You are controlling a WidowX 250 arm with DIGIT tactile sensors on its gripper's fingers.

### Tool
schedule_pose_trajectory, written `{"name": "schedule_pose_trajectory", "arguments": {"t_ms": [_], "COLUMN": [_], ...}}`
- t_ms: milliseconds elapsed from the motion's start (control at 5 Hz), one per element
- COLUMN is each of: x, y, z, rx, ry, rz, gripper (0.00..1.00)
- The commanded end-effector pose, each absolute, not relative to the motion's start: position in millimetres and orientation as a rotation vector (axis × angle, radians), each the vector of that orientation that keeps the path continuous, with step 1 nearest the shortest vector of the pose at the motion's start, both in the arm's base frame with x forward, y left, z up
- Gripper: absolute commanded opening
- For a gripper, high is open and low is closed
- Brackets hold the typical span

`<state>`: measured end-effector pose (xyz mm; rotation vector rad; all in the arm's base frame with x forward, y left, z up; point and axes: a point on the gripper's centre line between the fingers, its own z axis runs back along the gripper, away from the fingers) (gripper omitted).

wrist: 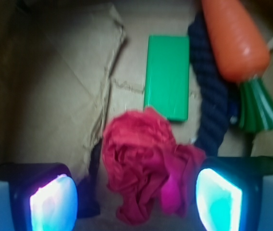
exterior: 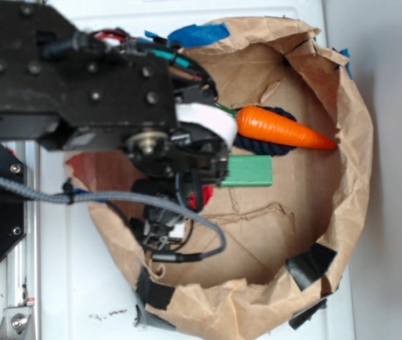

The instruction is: Grab the red paper.

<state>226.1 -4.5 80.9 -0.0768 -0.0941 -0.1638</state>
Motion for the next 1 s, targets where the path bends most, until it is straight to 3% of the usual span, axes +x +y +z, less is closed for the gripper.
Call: {"name": "schedule_pose_trajectory", "arguments": {"t_ms": [0, 800], "x": [215, 217], "y": [-11, -9], "z": [74, 60], "rx": [-0.025, -0.042], "ry": [-0.149, -0.118], "rz": [-0.189, -0.11], "gripper": [1.0, 1.0]}}
